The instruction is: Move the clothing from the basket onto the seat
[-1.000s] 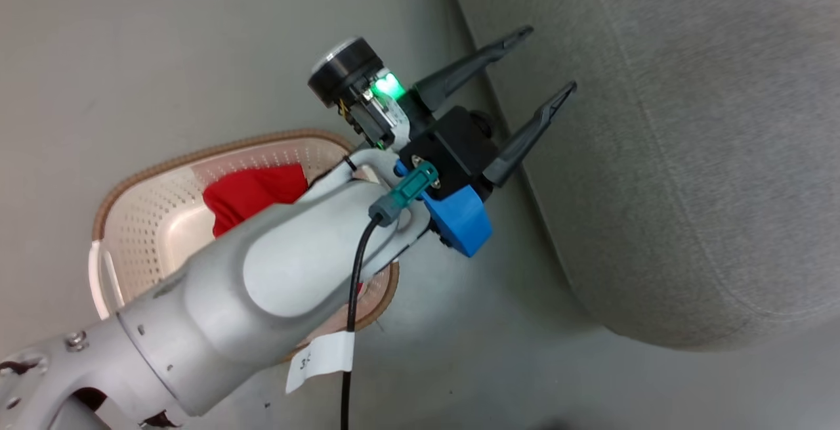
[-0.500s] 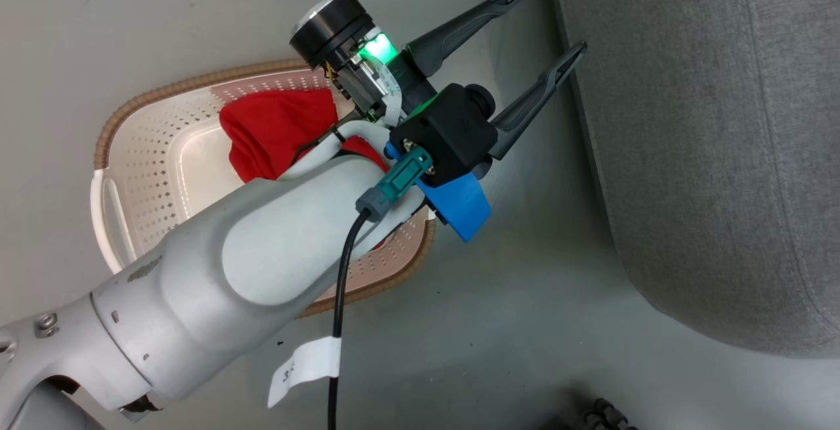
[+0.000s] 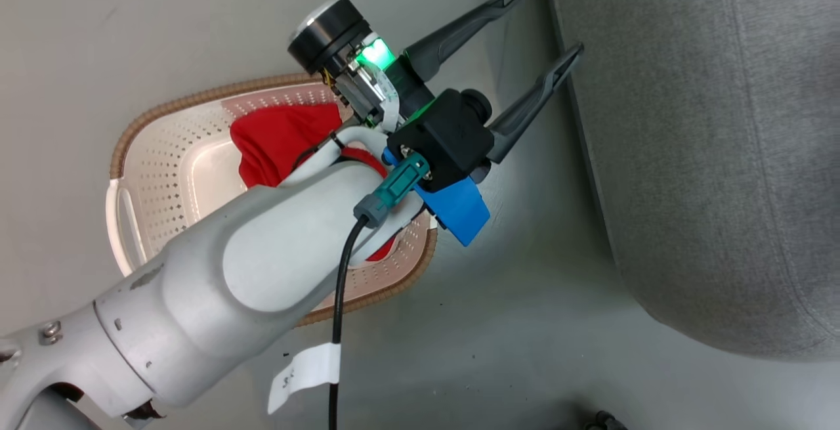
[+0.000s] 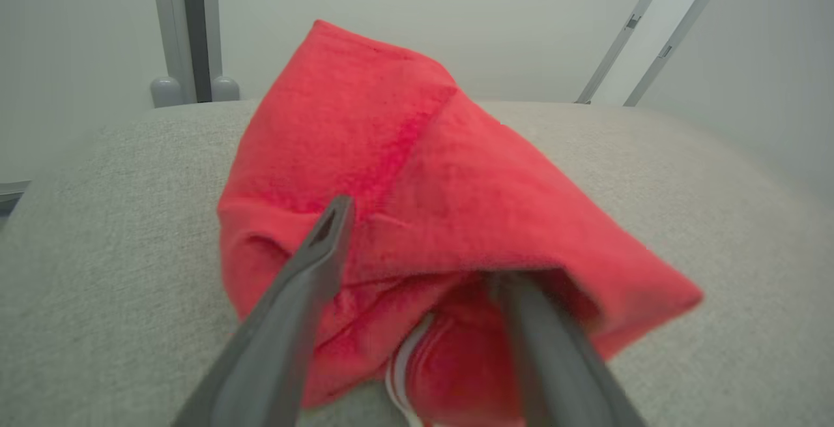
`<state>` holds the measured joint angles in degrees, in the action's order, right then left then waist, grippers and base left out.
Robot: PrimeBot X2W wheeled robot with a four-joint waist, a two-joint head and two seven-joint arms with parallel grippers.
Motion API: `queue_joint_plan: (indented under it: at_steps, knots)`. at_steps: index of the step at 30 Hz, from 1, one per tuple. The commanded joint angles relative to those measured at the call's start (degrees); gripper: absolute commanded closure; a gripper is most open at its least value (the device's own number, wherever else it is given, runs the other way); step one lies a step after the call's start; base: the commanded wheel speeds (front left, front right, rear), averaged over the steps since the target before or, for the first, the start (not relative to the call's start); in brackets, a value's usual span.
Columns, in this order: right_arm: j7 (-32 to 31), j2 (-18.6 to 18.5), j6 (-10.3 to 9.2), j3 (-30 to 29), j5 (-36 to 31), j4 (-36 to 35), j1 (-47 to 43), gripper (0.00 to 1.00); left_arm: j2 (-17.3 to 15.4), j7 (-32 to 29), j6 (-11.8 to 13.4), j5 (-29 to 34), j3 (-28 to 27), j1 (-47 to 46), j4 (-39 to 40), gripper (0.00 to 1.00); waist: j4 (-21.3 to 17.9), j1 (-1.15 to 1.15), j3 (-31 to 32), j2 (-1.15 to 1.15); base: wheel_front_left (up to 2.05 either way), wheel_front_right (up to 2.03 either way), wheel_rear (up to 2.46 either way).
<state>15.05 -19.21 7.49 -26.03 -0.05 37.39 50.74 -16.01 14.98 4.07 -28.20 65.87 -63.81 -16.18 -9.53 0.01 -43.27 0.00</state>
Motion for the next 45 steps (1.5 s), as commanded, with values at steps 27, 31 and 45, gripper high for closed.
queue_joint_plan:
  at_steps: [27,31,45]
  knots:
    - [0.2,9.51,0.01,18.25,0.44,-23.64,-29.22,0.0,3.53,0.29,0.13,6.41,-30.2,32.11,1.89,0.0,3.67,-0.01,29.39,0.0,0.0,0.0,0.0]
    - [0.2,10.25,0.01,21.69,1.13,-24.53,-30.13,0.0,4.61,0.3,-0.61,8.34,-36.07,36.43,1.87,0.0,5.6,-0.01,32.37,0.0,0.0,0.0,0.0]
    - [0.2,14.39,0.01,25.61,2.42,-24.93,-40.02,0.0,8.48,0.29,-5.26,15.17,-52.18,53.1,2.77,0.0,10.08,-0.01,41.23,0.0,0.0,0.0,0.0]
